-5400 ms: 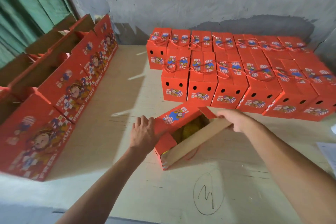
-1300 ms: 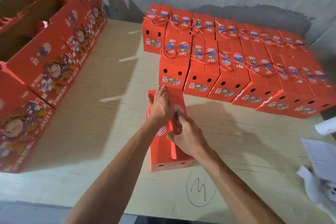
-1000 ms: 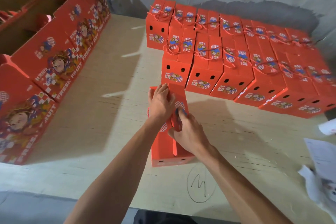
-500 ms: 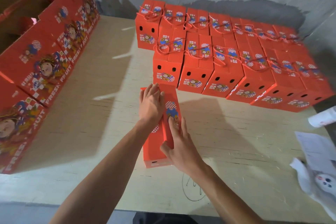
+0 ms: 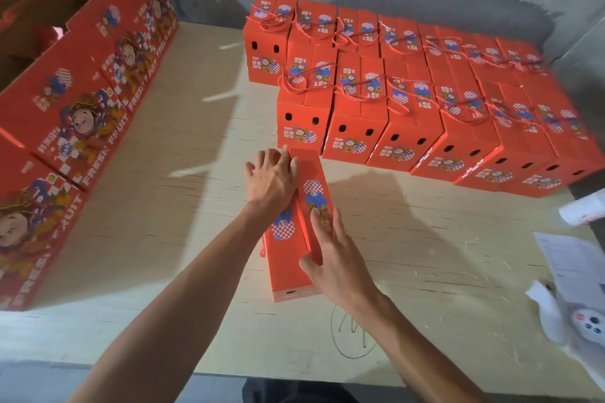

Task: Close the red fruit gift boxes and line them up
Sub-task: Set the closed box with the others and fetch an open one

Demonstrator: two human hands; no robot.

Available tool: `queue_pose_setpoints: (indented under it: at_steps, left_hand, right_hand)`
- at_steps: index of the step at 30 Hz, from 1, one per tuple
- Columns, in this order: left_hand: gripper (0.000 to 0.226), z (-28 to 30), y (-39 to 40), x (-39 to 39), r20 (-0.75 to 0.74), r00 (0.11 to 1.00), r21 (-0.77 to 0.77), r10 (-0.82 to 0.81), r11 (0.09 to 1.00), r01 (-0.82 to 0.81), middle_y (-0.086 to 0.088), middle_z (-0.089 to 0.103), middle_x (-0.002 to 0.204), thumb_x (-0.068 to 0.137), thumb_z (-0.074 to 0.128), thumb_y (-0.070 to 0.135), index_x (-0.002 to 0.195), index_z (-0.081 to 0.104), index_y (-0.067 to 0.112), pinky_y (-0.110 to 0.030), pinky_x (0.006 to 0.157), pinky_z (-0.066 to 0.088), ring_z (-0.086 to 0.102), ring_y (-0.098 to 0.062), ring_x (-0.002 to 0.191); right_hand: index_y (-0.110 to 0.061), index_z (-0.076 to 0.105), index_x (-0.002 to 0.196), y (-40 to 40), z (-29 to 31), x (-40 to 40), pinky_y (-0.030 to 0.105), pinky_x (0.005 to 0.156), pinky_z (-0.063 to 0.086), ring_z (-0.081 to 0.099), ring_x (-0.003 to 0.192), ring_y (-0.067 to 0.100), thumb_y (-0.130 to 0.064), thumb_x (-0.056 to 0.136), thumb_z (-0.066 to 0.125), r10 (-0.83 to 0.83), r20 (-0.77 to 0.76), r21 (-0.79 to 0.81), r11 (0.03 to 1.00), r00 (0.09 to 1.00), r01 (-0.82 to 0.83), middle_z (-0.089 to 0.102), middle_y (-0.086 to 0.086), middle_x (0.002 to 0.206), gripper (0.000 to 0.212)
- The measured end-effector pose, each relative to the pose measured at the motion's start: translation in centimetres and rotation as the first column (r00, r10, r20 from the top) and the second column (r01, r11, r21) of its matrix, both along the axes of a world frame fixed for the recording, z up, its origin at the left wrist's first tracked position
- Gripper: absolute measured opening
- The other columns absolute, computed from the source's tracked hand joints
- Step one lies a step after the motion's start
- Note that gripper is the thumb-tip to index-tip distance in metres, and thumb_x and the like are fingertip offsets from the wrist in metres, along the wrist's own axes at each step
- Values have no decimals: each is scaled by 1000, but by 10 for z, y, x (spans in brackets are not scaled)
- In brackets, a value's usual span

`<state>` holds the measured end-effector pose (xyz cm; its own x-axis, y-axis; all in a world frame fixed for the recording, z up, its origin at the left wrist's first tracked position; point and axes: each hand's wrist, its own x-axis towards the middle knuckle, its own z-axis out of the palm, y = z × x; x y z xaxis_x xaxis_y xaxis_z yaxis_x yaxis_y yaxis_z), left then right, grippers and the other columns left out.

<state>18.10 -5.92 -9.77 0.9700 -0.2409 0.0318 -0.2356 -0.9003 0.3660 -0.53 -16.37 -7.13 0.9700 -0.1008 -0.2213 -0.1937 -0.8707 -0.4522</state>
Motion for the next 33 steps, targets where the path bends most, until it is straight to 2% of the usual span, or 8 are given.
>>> queue_pose_setpoints:
  at_steps: [5,8,15,22,26,28,30,33]
  left_hand:
    - [57,8,-5,5,-13,1000,70,20,997,-20,-14,52,127,109,21,50,163,16,33,-49,100,31,42,-32,121]
    - [55,10,-2,-4,8,999,99,45,994,-46,-17,52,121,108,20,52,159,-3,52,-51,97,33,45,-34,113]
    - [52,16,25,-44,58,998,184,41,982,-51,-20,54,111,107,21,57,156,32,42,-47,91,37,52,-37,103]
    - [60,16,30,-115,-13,1000,70,-3,998,4,-15,55,111,104,39,56,156,37,25,-46,75,47,56,-39,100]
    - [56,18,32,-118,61,998,160,-31,987,21,-19,45,150,103,50,49,152,45,22,-51,103,38,40,-37,138]
    - [49,22,30,-107,117,972,56,-205,978,199,-16,39,160,103,59,37,148,53,19,-53,117,27,33,-33,150]
    - [39,22,29,-96,189,888,-90,-419,893,440,-11,55,150,100,65,19,139,64,15,-49,117,34,49,-32,141]
    - [31,17,29,-87,171,873,-320,-458,812,489,-2,68,134,95,69,3,124,75,13,-48,114,39,58,-25,133]
  right_hand:
    - [-26,5,164,12,-2,-10,39,105,49,39,137,34,-39,105,40,7,101,-189,982,995,12,3,12,171,70]
    - [-24,19,163,6,-5,-12,50,107,44,36,142,37,-28,104,46,-7,160,-267,962,987,50,12,5,171,65]
    - [-19,74,126,-50,-11,0,53,98,51,65,123,33,-11,88,78,-32,475,-218,964,879,153,69,-3,133,39]
    - [-14,75,124,-102,-14,14,66,110,38,63,127,35,-8,89,78,40,526,-214,973,850,87,70,0,130,36]
    - [-13,75,123,-118,-9,20,66,111,37,60,131,33,-19,92,77,128,529,-195,980,839,-26,69,2,131,32]
    - [-12,77,119,-116,-13,21,67,108,40,63,127,34,-21,88,81,133,569,-219,976,811,-6,71,2,127,33]
    - [-11,79,113,-113,-18,22,66,105,44,67,121,35,-22,83,86,113,622,-222,974,775,36,74,2,122,33]
    - [-10,82,107,-114,-24,24,61,98,52,71,114,35,-20,80,89,106,682,-216,974,723,61,76,3,116,29]
